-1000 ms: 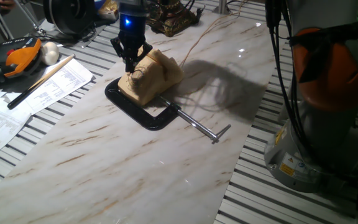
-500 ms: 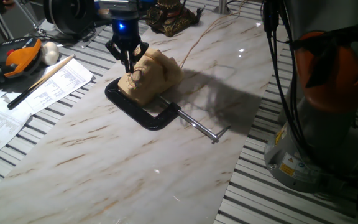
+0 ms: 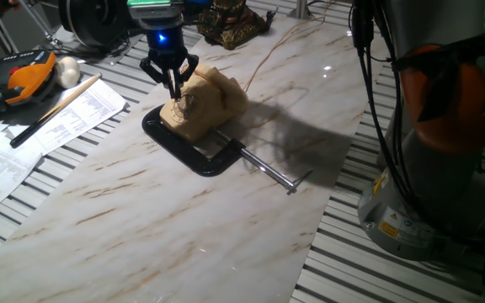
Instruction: Dial a number on an old rotary phone
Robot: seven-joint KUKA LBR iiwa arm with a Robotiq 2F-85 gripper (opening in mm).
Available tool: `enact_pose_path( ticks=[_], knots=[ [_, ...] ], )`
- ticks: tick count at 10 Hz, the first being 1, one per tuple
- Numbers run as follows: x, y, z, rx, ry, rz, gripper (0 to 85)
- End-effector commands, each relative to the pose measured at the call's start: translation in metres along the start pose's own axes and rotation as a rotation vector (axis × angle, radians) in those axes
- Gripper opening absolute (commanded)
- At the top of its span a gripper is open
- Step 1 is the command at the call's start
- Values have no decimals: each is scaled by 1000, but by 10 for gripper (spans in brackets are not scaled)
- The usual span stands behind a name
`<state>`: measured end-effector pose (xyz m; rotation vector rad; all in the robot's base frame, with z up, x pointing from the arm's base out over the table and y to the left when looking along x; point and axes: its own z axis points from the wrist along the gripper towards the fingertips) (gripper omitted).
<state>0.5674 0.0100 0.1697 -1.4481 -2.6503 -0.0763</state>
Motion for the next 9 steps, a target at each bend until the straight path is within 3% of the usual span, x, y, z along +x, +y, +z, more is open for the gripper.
enact_pose_path(
  ticks=[1,3,9],
  knots=[
    [-1,0,0,52,-18,-359,0],
    [-3,1,1,65,-43,-440,0],
    [-6,3,0,71,-62,-477,0]
  ],
)
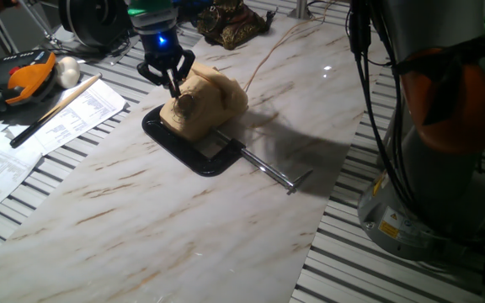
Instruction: Dial a number on an old rotary phone
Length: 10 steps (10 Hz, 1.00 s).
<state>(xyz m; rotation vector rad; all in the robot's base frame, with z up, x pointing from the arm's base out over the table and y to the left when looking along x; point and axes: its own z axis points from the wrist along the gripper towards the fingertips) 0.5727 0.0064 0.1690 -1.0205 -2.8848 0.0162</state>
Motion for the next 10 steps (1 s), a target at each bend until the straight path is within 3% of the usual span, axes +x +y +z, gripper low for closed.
enact_pose_path(
  ticks=[1,4,5,6,7,8,9,10],
  knots=[
    [0,0,0,14,-11,-165,0],
    [0,0,0,15,-35,-202,0],
    [0,0,0,22,-12,-208,0],
    [0,0,0,32,-13,-207,0],
    [0,0,0,37,-34,-205,0],
    [0,0,0,32,-34,-222,0],
    [0,0,0,31,-4,-260,0],
    [0,0,0,60,-54,-270,0]
  ],
)
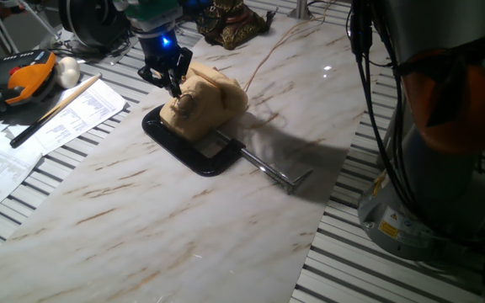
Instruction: Dial a number on an old rotary phone
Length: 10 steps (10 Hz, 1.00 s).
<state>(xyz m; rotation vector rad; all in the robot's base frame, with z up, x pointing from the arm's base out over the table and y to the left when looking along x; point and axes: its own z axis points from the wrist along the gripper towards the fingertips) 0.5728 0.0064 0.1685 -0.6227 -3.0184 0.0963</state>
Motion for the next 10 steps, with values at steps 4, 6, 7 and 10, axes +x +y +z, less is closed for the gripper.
enact_pose_path(
  ticks=[4,6,7,10],
  knots=[
    [0,0,-1,14,-18,-18,0],
    [-1,0,-1,0,-3,12,0],
    [-7,1,-7,-8,9,22,0],
    [-37,2,-17,-12,11,18,0]
  ],
)
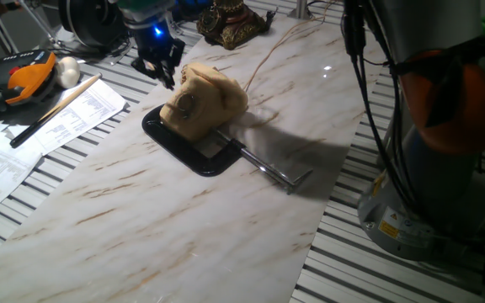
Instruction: Dial a number on an old rotary phone
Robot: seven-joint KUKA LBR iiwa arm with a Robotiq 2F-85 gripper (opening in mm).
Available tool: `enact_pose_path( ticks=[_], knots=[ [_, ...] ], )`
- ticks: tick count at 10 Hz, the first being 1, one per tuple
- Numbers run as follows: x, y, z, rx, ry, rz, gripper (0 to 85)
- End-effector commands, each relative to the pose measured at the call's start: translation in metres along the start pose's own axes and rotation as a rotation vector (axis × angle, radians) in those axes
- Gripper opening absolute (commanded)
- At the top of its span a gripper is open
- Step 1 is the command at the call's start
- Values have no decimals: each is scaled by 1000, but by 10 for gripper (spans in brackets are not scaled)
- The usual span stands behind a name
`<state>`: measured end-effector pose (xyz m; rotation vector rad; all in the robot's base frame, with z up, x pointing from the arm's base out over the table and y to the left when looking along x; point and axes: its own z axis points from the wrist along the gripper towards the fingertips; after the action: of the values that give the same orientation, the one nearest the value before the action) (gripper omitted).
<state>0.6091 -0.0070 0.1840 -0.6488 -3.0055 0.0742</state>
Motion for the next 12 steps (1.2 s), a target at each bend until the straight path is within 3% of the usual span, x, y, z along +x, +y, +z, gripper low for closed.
enact_pose_path(
  ticks=[1,3,5,8,9,11,12],
  knots=[
    [-14,3,-1,-2,1,-3,0],
    [-38,4,-2,-5,-6,-23,0],
    [-55,-2,-5,-24,20,-37,0],
    [-52,-1,-6,-26,24,-65,0],
    [-53,-1,-6,-36,20,-84,0],
    [-56,-2,-6,-23,-6,-104,0],
    [-57,-5,-9,-24,4,-107,0]
  ],
)
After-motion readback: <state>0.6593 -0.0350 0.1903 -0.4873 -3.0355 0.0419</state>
